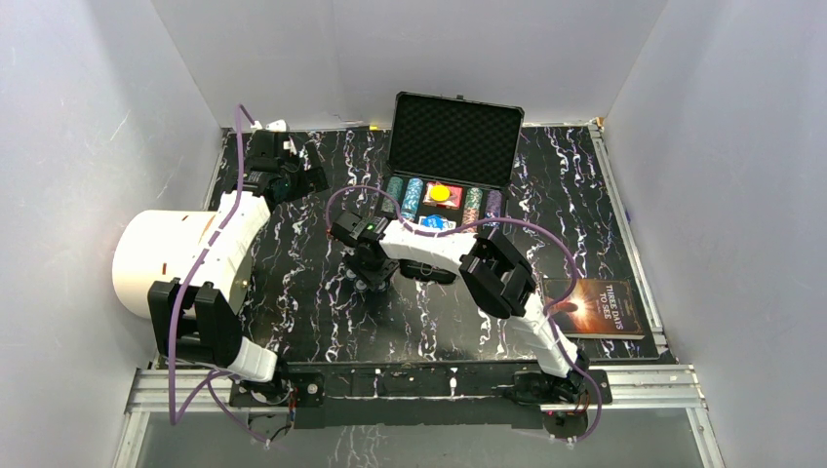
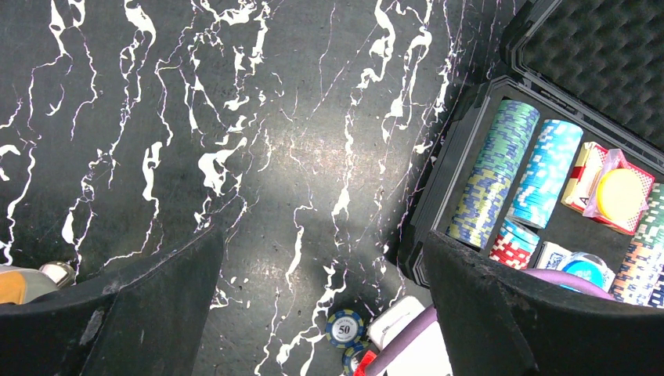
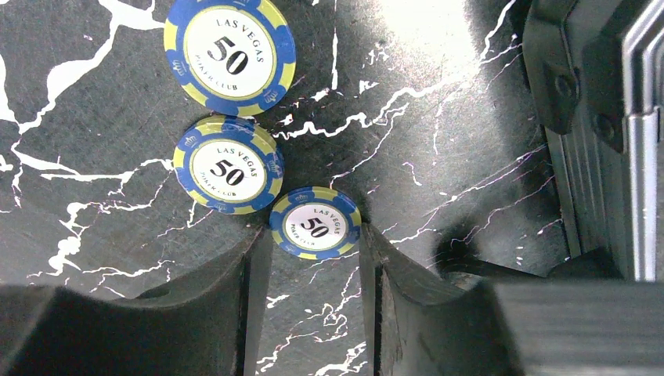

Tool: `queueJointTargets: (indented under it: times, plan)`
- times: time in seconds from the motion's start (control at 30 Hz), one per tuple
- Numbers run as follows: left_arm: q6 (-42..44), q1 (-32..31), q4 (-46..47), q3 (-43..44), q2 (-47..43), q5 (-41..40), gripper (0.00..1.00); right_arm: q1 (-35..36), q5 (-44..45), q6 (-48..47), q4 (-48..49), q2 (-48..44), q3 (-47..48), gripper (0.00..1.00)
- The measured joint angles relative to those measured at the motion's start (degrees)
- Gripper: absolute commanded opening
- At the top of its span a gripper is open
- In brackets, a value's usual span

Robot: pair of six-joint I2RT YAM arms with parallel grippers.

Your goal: Pack up texas hold em set

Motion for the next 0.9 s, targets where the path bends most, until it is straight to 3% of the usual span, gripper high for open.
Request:
queueJointTargets:
  times: [0.9]
  plan:
    - [1.0, 0.0, -0.5, 1.6, 0.0, -2.1, 0.98, -0.2, 0.9, 1.2, 3.5, -0.5, -0.2, 0.48]
